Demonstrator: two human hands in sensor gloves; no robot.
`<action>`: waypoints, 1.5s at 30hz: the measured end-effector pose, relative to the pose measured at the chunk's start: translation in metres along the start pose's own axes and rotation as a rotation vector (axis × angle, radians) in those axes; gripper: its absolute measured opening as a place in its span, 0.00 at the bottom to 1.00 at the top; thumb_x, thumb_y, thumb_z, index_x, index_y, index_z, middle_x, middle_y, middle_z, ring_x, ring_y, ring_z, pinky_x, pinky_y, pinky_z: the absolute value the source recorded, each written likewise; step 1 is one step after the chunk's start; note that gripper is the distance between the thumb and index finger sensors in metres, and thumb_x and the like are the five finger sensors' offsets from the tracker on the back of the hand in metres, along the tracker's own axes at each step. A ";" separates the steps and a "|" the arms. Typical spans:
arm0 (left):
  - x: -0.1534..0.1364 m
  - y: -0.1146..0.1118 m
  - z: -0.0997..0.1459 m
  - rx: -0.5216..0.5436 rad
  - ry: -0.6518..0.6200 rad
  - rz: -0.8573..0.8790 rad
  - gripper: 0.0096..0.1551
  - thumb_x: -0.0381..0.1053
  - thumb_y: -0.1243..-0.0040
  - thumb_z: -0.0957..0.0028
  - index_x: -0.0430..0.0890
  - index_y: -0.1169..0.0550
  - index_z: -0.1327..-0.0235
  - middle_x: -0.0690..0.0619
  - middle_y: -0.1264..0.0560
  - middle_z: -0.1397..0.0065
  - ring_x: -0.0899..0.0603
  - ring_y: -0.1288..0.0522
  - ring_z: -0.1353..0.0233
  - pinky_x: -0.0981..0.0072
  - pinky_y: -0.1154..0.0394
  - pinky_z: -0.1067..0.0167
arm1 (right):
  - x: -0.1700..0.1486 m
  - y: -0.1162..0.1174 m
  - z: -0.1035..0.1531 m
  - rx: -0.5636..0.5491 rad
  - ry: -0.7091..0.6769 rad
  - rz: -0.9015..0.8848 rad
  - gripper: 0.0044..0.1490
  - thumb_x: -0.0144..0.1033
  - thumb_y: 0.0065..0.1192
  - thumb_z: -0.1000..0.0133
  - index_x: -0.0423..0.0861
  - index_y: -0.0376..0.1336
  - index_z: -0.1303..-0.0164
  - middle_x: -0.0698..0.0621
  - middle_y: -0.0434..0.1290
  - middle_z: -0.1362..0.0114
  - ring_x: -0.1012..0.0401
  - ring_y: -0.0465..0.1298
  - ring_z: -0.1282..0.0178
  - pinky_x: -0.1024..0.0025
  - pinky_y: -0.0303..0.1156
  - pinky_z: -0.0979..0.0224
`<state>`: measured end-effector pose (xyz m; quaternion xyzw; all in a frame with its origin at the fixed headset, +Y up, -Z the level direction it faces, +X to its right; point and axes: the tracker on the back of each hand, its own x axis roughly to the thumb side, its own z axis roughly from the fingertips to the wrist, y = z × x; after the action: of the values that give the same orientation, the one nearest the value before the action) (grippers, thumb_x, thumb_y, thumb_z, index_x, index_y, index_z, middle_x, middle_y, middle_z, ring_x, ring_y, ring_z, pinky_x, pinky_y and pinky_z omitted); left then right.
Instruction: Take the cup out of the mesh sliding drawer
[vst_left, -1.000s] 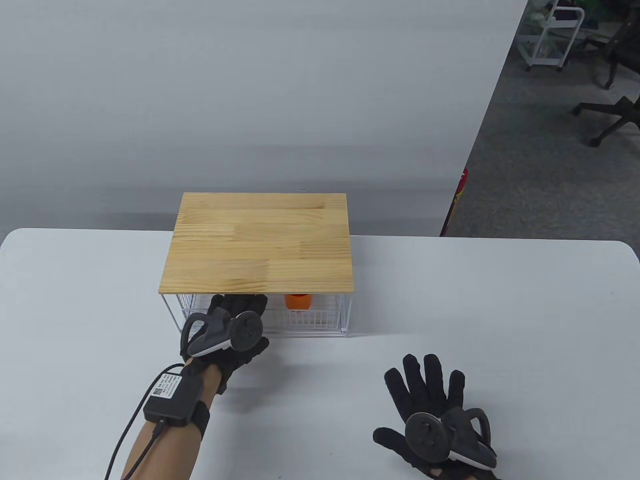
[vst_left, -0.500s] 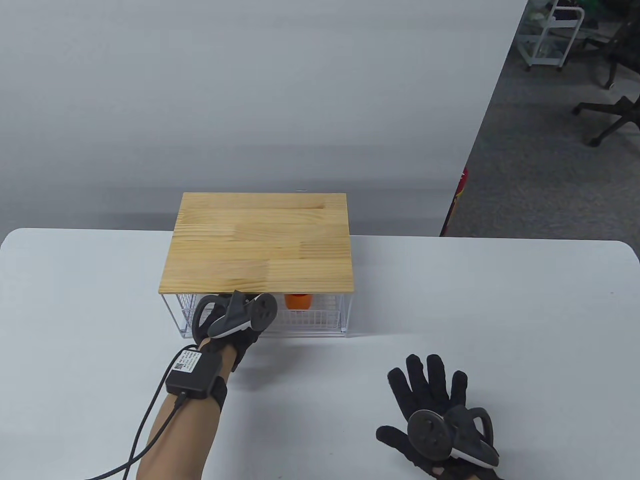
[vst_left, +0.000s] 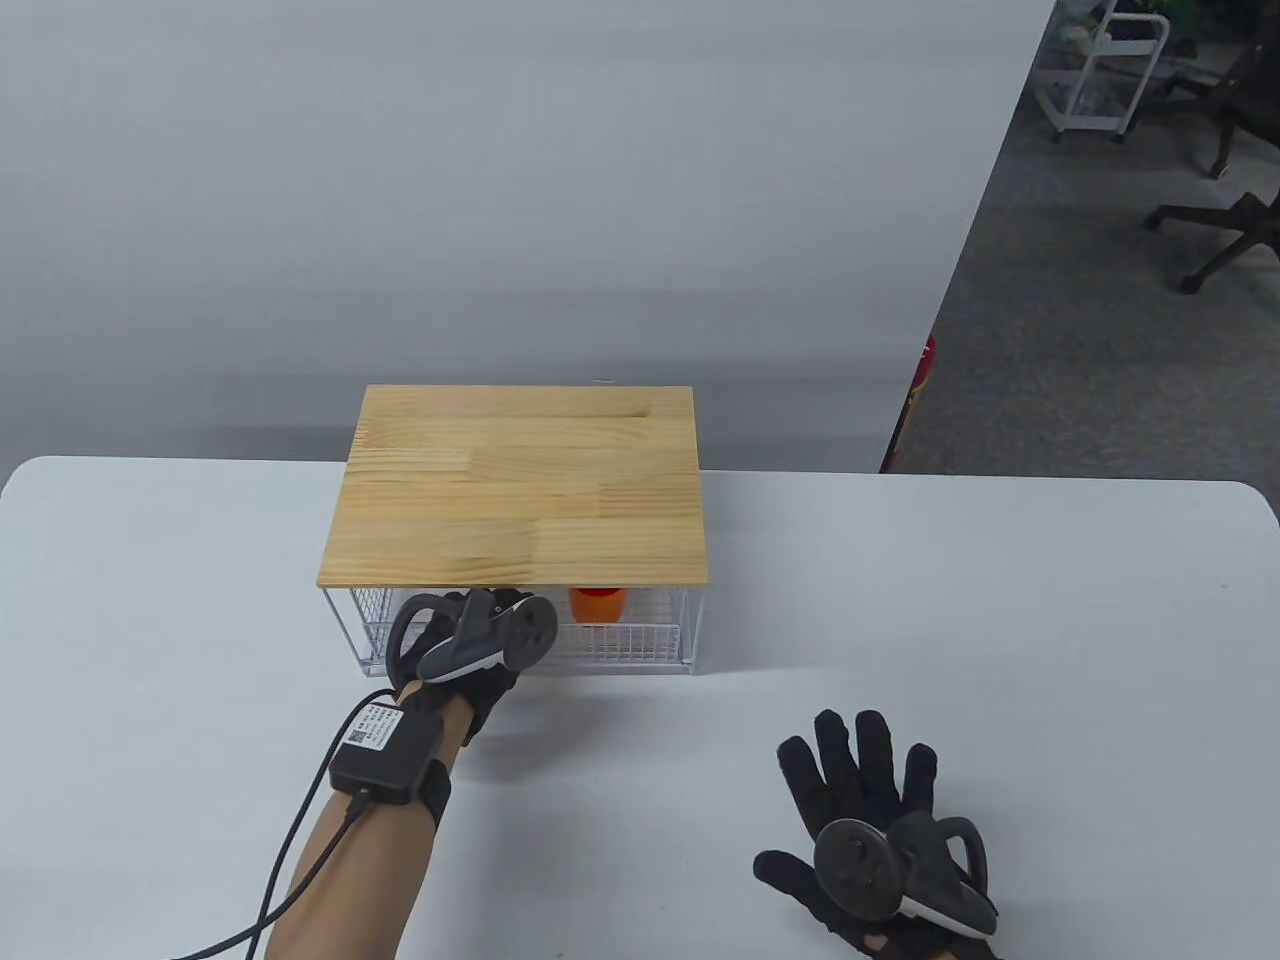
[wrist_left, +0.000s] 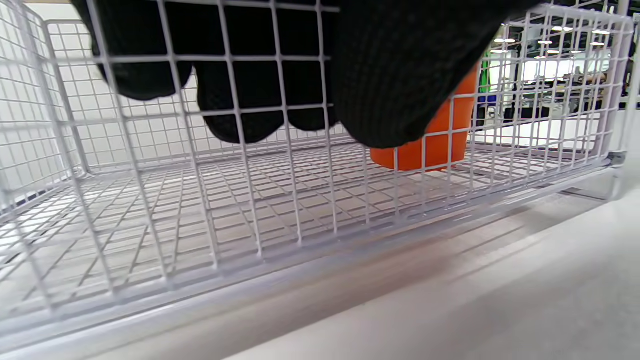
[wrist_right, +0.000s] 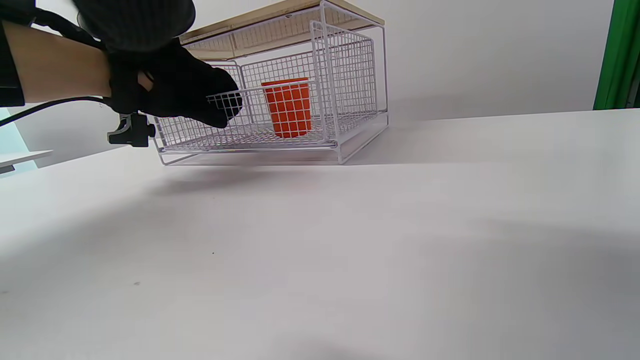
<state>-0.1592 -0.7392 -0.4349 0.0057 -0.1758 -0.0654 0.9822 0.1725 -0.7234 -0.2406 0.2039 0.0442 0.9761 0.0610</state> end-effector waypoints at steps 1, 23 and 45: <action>0.000 0.001 0.000 0.001 -0.001 -0.009 0.15 0.44 0.30 0.39 0.53 0.21 0.41 0.55 0.17 0.34 0.38 0.12 0.39 0.37 0.15 0.44 | 0.000 0.000 0.000 -0.001 -0.001 0.004 0.61 0.71 0.46 0.45 0.44 0.33 0.15 0.31 0.30 0.12 0.29 0.27 0.20 0.15 0.29 0.31; 0.007 -0.003 0.024 0.092 -0.062 -0.046 0.14 0.44 0.27 0.42 0.52 0.18 0.45 0.54 0.13 0.38 0.40 0.09 0.43 0.41 0.11 0.50 | 0.003 0.001 0.001 0.006 -0.002 0.011 0.61 0.71 0.46 0.45 0.44 0.33 0.15 0.30 0.31 0.12 0.29 0.27 0.20 0.15 0.29 0.31; 0.018 -0.005 0.044 0.129 -0.078 -0.099 0.15 0.44 0.27 0.42 0.50 0.19 0.45 0.54 0.13 0.39 0.40 0.08 0.44 0.41 0.10 0.51 | 0.002 0.003 -0.001 0.017 0.004 0.010 0.61 0.71 0.46 0.45 0.44 0.33 0.15 0.30 0.31 0.12 0.29 0.27 0.20 0.15 0.29 0.31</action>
<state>-0.1588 -0.7455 -0.3877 0.0750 -0.2171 -0.1028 0.9678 0.1702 -0.7257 -0.2400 0.2025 0.0514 0.9764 0.0543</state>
